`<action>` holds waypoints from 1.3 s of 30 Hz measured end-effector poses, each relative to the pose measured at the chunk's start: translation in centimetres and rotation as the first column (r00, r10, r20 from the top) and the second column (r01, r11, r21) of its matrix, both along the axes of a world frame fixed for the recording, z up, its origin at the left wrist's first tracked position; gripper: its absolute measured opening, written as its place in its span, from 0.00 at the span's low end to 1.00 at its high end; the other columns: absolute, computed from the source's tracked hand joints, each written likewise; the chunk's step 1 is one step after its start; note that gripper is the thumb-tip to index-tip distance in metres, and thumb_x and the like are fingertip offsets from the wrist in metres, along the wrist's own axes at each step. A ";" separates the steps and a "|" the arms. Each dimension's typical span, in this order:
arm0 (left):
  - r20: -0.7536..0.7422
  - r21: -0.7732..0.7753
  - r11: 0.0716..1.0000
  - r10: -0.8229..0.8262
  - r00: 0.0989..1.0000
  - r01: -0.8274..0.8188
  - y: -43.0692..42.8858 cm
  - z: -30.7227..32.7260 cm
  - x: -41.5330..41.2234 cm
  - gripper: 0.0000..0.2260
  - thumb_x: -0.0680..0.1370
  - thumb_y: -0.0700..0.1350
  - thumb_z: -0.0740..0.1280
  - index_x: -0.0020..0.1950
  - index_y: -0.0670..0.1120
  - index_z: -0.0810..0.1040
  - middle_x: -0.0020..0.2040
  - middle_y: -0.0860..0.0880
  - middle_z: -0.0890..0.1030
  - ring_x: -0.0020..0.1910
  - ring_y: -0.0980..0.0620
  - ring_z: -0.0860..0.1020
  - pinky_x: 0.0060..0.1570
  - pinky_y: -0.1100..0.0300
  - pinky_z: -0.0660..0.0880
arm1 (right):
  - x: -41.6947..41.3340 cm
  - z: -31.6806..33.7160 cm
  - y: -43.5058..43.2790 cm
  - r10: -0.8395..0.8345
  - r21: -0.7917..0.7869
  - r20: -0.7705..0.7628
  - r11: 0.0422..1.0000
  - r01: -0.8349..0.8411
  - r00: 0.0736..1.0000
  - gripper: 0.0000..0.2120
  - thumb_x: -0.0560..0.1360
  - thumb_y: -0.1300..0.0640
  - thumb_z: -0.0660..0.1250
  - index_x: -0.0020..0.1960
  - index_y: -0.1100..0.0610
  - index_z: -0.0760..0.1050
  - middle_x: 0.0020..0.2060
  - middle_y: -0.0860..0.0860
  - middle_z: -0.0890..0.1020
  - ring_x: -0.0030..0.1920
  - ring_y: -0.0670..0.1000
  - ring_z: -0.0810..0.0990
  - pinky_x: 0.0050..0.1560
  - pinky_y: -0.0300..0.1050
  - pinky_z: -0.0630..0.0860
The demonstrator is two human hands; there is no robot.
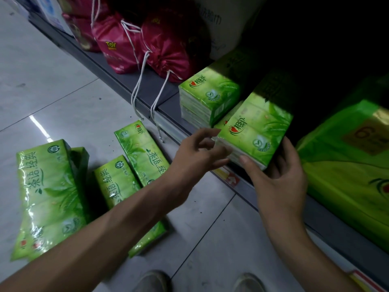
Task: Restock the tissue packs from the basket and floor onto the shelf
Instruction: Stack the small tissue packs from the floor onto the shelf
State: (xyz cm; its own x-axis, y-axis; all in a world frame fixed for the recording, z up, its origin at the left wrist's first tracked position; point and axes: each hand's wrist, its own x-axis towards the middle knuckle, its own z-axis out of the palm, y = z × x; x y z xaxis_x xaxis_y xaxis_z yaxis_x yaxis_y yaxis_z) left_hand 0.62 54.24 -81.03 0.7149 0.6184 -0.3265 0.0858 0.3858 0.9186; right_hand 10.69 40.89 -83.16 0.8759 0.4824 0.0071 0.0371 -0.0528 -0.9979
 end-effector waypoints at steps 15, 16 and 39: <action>-0.140 0.778 0.626 0.256 0.957 -0.053 2.0 0.9 1.7 0.13 0.80 0.46 0.74 0.63 0.45 0.86 0.54 0.51 0.88 0.49 0.56 0.86 0.55 0.51 0.83 | 1.4 0.0 2.6 -0.064 -0.080 0.117 0.994 0.074 0.991 0.44 0.69 0.50 0.81 0.80 0.48 0.65 0.72 0.47 0.76 0.72 0.50 0.76 0.68 0.59 0.78; -0.138 0.800 0.597 0.276 0.951 -0.058 2.3 0.9 2.0 0.12 0.79 0.46 0.75 0.61 0.45 0.87 0.52 0.52 0.89 0.48 0.56 0.86 0.53 0.51 0.83 | 1.7 0.1 2.8 -0.072 -0.072 0.116 0.994 0.081 0.991 0.44 0.69 0.51 0.81 0.80 0.49 0.65 0.71 0.48 0.76 0.72 0.50 0.76 0.68 0.59 0.77; -0.203 0.836 0.548 0.347 0.916 -0.023 2.7 -0.5 2.8 0.08 0.82 0.48 0.70 0.57 0.49 0.87 0.45 0.53 0.88 0.42 0.52 0.86 0.45 0.49 0.84 | 0.7 -0.4 2.0 0.026 -0.169 0.140 0.986 -0.002 0.990 0.40 0.76 0.65 0.74 0.82 0.48 0.61 0.76 0.48 0.71 0.73 0.49 0.74 0.69 0.56 0.77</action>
State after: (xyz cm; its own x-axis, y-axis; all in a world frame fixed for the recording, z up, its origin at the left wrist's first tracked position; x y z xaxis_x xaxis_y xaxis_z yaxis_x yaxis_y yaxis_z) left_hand 3.41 56.94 -81.58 0.5097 0.8354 0.2054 0.4383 -0.4577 0.7736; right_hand 11.36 42.85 -83.60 0.8652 0.4991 0.0478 0.1789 -0.2181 -0.9594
